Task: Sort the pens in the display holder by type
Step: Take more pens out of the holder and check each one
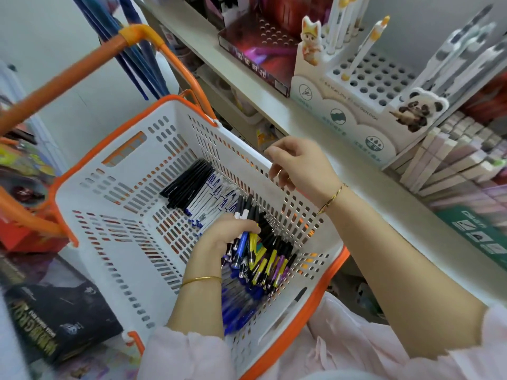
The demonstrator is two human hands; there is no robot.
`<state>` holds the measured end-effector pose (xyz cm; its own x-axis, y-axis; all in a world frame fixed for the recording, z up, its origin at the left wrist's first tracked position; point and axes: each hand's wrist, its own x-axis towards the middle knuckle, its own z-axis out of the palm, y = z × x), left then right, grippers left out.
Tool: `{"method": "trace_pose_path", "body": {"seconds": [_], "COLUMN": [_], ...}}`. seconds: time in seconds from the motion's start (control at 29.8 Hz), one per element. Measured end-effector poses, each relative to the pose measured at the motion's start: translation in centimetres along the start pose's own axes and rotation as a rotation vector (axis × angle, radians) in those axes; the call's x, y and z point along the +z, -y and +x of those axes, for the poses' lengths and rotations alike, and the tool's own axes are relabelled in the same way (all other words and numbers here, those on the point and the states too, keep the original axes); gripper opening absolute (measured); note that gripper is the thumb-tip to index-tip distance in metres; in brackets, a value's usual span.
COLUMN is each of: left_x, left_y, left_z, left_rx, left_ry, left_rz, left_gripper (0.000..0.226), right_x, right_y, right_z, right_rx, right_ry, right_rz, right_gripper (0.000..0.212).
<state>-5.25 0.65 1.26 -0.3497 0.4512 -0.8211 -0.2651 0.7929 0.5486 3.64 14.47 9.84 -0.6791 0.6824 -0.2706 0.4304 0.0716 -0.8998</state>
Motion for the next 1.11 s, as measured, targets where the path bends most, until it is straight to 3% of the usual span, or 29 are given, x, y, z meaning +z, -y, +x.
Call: {"method": "trace_pose_path", "body": {"seconds": [0.1,0.3,0.44,0.5,0.6,0.7,0.77,0.87,0.91,0.97,1.11], "left_x": [-1.4,-1.5,1.4,4.0,8.6,14.3,18.2,23.5,25.0,27.7,30.3], "left_y": [-0.8,-5.4,-11.3,-14.6,-19.3,-23.6,-26.0,-28.7,-29.2,-30.0,-31.3], "left_z": [-1.5,-5.5,-8.3,-9.8,-11.6,-13.4,-14.7,-16.6,-17.0,-17.6,-17.3], "left_rx": [0.063,0.326,0.478,0.552,0.651,0.702,0.733,0.719,0.711,0.703,0.738], "left_ry": [-0.003,0.172,0.247,0.326,0.487,0.609,0.650,0.705,0.724,0.721,0.699], "left_rz": [-0.175,-0.525,-0.519,-0.505,-0.504,-0.457,-0.432,-0.384,-0.379,-0.372,-0.342], "left_gripper": [0.025,0.032,0.033,0.016,0.010,0.020,0.006,0.063,0.071,0.063,0.020], "right_x": [-0.2,-2.1,-6.5,-9.5,-15.0,-21.6,-25.9,-31.2,-32.7,-35.2,-37.8], "right_y": [0.8,3.2,5.5,6.4,7.6,8.5,8.7,8.5,8.2,7.7,6.5], "right_z": [0.0,-0.5,-1.8,-2.6,-4.0,-6.2,-8.0,-10.3,-10.8,-11.6,-11.6], "right_rx": [-0.006,-0.043,-0.087,-0.110,-0.150,-0.208,-0.230,-0.229,-0.226,-0.211,-0.185], "right_ry": [-0.004,-0.009,-0.038,-0.089,-0.238,-0.413,-0.494,-0.552,-0.568,-0.595,-0.651], "right_rz": [0.035,0.134,0.171,0.187,0.199,0.108,0.050,0.033,0.021,0.019,0.055], "right_gripper": [0.017,0.016,0.018,0.019,0.017,0.020,0.021,0.024,0.024,0.024,0.023]}}
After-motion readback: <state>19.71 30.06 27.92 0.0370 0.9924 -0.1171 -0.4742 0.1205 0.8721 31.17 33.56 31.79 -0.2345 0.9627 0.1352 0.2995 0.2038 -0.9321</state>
